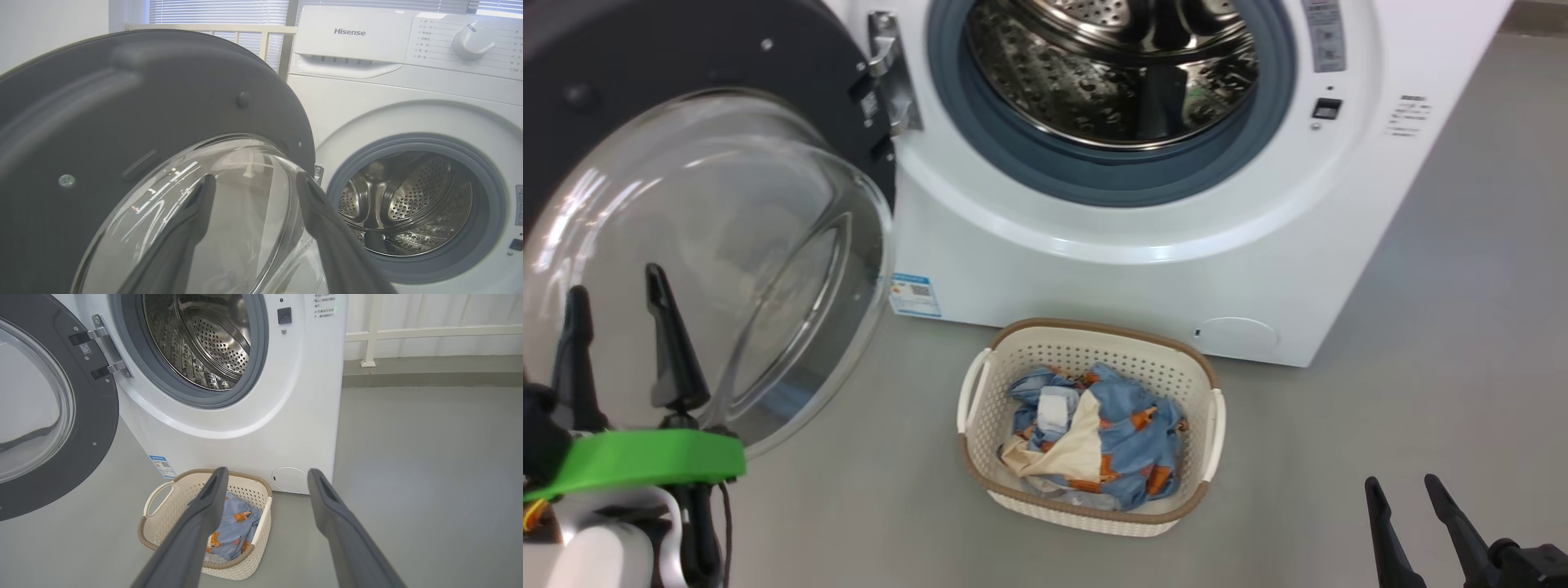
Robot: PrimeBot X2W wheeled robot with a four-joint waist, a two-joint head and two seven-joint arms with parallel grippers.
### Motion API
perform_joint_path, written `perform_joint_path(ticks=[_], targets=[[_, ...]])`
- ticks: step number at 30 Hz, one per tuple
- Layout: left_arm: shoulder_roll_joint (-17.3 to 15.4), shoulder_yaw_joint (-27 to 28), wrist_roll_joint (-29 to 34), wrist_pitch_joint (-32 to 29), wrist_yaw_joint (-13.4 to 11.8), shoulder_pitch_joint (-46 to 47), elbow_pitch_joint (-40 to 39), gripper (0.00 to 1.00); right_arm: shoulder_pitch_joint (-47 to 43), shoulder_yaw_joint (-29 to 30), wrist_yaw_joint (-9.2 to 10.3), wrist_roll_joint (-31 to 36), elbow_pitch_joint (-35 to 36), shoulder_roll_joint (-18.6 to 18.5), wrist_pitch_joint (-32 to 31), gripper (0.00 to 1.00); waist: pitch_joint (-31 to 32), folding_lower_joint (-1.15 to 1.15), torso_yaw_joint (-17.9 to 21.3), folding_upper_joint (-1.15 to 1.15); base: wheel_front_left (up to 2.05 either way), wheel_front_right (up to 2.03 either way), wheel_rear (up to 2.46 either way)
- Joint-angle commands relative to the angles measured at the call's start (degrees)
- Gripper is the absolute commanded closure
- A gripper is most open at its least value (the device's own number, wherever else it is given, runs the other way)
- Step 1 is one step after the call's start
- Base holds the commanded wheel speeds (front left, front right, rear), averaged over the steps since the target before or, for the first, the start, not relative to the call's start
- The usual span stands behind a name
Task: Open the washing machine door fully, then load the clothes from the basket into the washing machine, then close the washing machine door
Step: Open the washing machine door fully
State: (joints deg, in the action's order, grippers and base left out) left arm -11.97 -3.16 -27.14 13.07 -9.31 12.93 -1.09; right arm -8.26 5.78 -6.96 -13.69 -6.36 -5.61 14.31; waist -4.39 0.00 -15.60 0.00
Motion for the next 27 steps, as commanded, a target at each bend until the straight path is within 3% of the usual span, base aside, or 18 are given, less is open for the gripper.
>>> perform_joint_path(ticks=[1,13,27], targets=[[-1.6,1.6,0.6,-0.3,0.0,0.2,-2.6,0.00,0.7,-1.6,-0.53,0.7,1.8,-0.6,0.7,0.00,1.0,0.00,2.7,0.00,0.00,0.00,0.00],[-0.9,-2.3,1.0,-1.2,1.0,-6.1,-6.3,0.00,-0.7,-1.9,-0.53,0.9,3.1,-0.2,0.7,0.00,3.5,0.00,10.1,0.00,0.00,0.00,0.00],[-0.5,-3.0,1.0,1.7,7.0,-13.3,0.2,0.00,-1.3,-2.4,-0.53,1.2,4.5,-0.7,0.7,0.00,3.8,0.00,19.2,0.00,0.00,0.00,0.00]])
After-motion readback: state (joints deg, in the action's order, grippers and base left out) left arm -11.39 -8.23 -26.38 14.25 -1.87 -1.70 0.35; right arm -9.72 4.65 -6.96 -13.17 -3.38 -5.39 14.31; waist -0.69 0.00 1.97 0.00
